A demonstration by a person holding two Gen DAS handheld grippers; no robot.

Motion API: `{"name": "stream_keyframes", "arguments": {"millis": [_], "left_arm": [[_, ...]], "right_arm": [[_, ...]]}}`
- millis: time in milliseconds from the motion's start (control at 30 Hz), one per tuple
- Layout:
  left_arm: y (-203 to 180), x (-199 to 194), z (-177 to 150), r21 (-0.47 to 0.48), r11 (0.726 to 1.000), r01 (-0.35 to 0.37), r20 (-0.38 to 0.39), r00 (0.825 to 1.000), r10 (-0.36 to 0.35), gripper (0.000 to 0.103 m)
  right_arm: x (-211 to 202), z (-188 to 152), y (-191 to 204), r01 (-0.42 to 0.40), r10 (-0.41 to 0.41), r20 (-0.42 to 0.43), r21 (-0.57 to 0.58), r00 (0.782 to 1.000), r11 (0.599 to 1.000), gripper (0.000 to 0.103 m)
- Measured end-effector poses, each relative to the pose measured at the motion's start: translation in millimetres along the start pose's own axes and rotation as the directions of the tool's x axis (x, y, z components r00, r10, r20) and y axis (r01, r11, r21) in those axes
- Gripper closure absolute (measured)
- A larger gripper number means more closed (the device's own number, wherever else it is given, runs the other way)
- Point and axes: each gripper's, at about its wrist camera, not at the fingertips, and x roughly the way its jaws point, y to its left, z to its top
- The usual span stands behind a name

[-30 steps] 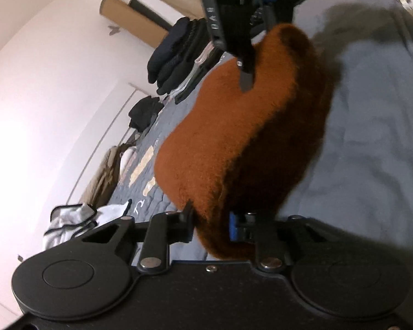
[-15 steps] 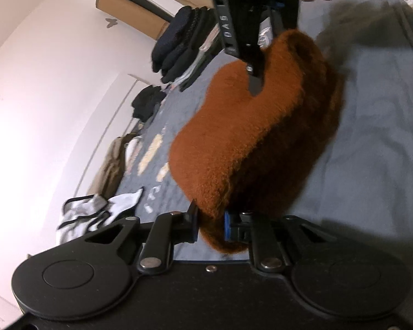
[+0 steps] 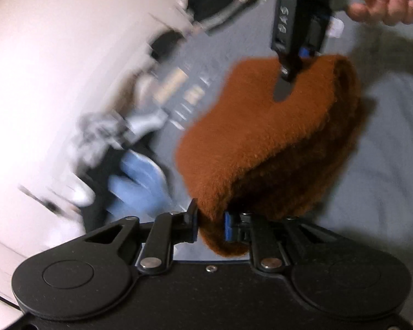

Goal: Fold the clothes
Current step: 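Lower the held end onto the rest of the garment with the right gripper, then open the right gripper and release the rust-brown garment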

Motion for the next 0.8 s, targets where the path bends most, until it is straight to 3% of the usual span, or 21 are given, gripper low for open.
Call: {"name": "stream_keyframes", "arguments": {"millis": [100, 200, 300, 367, 433, 500, 600, 667, 733, 800], "left_arm": [[-1, 6, -14, -0.023, 0.995, 0.094, -0.041, 0.995, -0.095, 0.077], [10, -1, -20, -0.061, 0.985, 0.16, -0.041, 0.986, -0.162, 0.067], [32, -15, -22, -0.156, 0.963, 0.221, 0.003, 0.975, -0.223, 0.055], [54, -23, -25, -0.259, 0.925, 0.279, 0.071, 0.96, -0.27, 0.055], [72, -28, -25, -0.373, 0.86, 0.35, 0.155, 0.937, -0.314, 0.055], [87, -32, -26, -0.476, 0.771, 0.424, 0.248, 0.905, -0.345, 0.053], [97, -27, -25, -0.57, 0.634, 0.523, 0.36, 0.852, -0.38, 0.043], [99, -16, -25, -0.604, 0.561, 0.566, 0.395, 0.824, -0.406, 0.043], [100, -4, -25, -0.642, 0.507, 0.575, 0.396, 0.815, -0.423, 0.043], [101, 8, -25, -0.672, 0.472, 0.571, 0.387, 0.814, -0.433, 0.043]], "right_arm": [[0, 1, 5, 0.024, -0.025, -0.029, -0.026, 0.999, 0.999, 0.071], [-11, 7, 4, 0.06, -0.061, -0.044, -0.007, 0.997, 0.998, 0.063], [-33, 12, 5, 0.097, -0.098, -0.014, -0.022, 0.995, 0.995, 0.062], [-52, 16, 7, 0.076, -0.075, 0.034, -0.035, 0.997, 0.996, 0.062], [-65, 19, 11, 0.03, -0.026, 0.068, -0.047, 0.997, 0.998, 0.062], [-74, 19, 15, -0.037, 0.042, 0.082, -0.057, 0.996, 0.998, 0.062], [-68, 12, 17, -0.123, 0.125, 0.047, -0.048, 0.991, 0.991, 0.062], [-54, 7, 18, -0.137, 0.137, 0.001, -0.046, 0.991, 0.99, 0.062], [-39, 3, 19, -0.139, 0.137, -0.042, -0.045, 0.99, 0.989, 0.062], [-21, 1, 19, -0.1, 0.097, -0.07, -0.048, 0.993, 0.994, 0.062]]}}
